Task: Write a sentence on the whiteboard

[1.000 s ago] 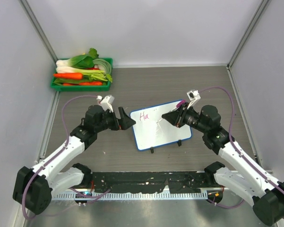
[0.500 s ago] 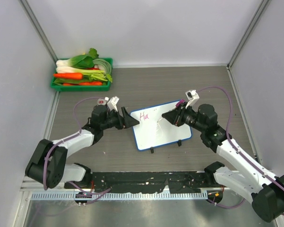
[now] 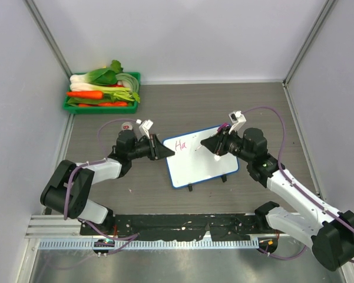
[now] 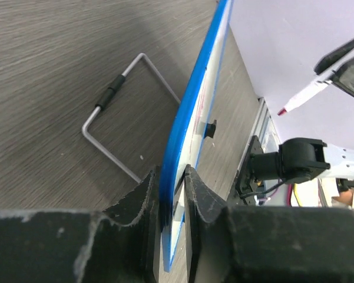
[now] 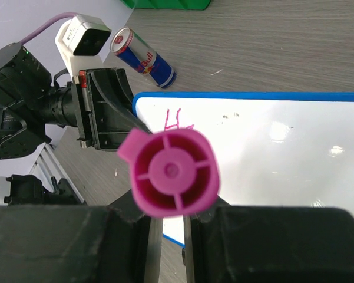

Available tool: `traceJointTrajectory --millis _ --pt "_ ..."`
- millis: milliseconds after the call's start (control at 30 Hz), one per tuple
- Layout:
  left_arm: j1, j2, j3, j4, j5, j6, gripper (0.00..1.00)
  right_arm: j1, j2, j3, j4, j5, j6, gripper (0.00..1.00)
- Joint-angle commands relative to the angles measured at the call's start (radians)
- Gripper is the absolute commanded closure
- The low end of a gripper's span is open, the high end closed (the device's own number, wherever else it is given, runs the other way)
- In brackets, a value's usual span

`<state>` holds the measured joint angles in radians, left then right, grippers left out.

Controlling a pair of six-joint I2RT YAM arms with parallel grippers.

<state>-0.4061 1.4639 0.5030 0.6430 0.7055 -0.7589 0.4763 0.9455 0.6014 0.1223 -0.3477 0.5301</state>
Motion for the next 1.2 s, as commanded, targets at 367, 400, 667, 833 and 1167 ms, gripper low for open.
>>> traceJointTrajectory --millis 367,400,667,833,1167 --pt "0.006 0.036 0.054 -0.109 0.011 0.159 1.0 0.189 0.096 0.051 0.154 0.344 -0.139 0.99" --pt "0.004 0.03 0.055 -0.132 -0.003 0.171 1.0 0.215 0.108 0.054 0.161 0.396 -0.148 0.99" --pt "0.006 0.003 0.069 -0.258 -0.09 0.216 1.0 0.283 0.134 0.054 0.238 0.587 -0.171 0.99" --pt "0.006 -0.01 0.066 -0.263 -0.095 0.221 1.0 0.285 0.17 0.067 0.275 0.595 -0.159 0.99" --pt "0.004 -0.01 0.069 -0.264 -0.089 0.221 1.0 0.285 0.22 0.097 0.275 0.576 -0.148 0.99"
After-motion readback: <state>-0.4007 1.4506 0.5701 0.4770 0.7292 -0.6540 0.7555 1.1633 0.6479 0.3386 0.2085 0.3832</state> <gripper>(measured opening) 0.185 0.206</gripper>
